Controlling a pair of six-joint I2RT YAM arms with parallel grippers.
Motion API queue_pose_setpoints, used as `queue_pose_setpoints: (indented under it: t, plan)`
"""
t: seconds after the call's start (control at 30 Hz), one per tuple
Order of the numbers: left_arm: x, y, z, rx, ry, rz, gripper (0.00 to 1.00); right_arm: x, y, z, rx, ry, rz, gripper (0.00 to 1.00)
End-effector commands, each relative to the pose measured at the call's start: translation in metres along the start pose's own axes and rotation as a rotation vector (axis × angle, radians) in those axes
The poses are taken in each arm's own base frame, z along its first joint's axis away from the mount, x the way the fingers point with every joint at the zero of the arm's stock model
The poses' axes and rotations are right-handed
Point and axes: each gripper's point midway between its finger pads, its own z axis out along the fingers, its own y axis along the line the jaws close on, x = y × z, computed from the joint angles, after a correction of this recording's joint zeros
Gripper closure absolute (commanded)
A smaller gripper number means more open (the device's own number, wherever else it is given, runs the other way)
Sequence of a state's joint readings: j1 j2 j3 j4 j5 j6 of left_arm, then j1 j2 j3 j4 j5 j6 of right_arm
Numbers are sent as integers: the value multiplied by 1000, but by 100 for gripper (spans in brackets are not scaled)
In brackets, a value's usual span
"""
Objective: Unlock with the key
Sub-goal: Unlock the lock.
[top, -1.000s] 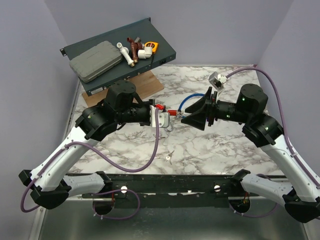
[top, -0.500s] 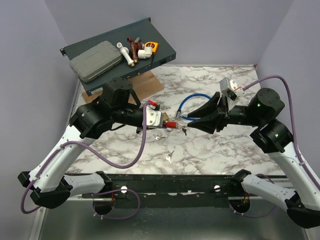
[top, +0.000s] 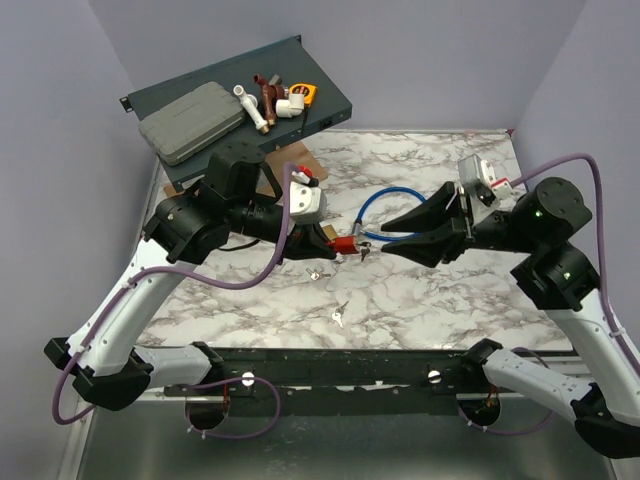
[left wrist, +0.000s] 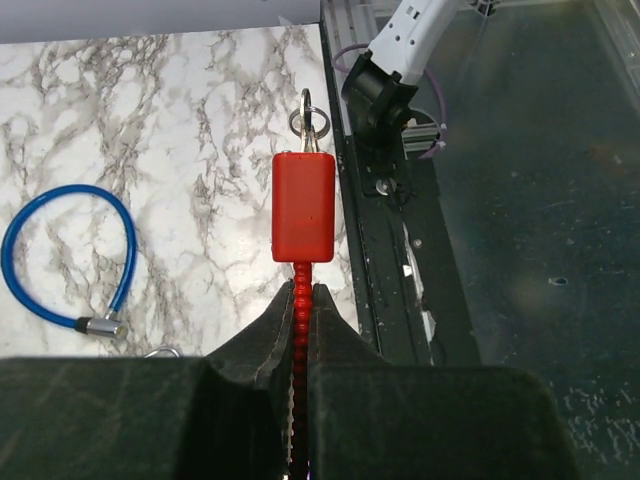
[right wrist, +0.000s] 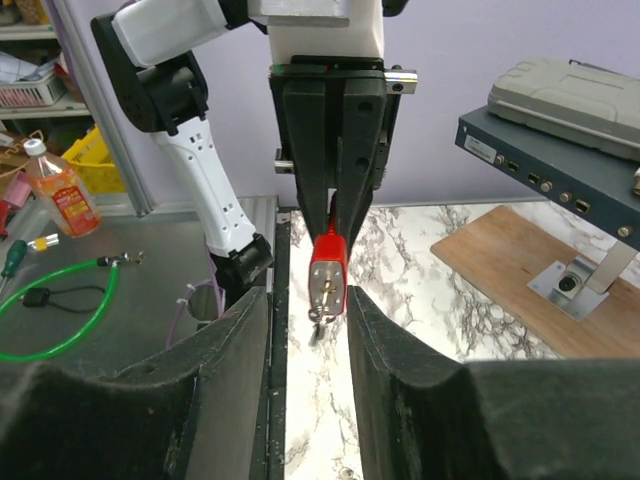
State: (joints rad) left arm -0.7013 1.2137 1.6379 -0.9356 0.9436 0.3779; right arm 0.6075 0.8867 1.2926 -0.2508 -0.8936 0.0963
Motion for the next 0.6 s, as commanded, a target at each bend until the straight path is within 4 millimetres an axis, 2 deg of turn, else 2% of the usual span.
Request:
queue_pose_setpoints:
  t: [0.0,0.1,0.3,0.57]
  plan:
    - [-12,-5,-2,17,-32,-44,100,-6,-3,5,-20,-1,-22,61]
    - [-14,-4,-3,3,-36,-48,100,-3,-10,7,4,16,-16,67]
    - [-17,-1,-4,-23,-43,-57,100,3,-4,6,-26,34,-2,72]
    - [-16,4,-3,-45,-37,-85,100,9,-5,11,-65,55,42,74]
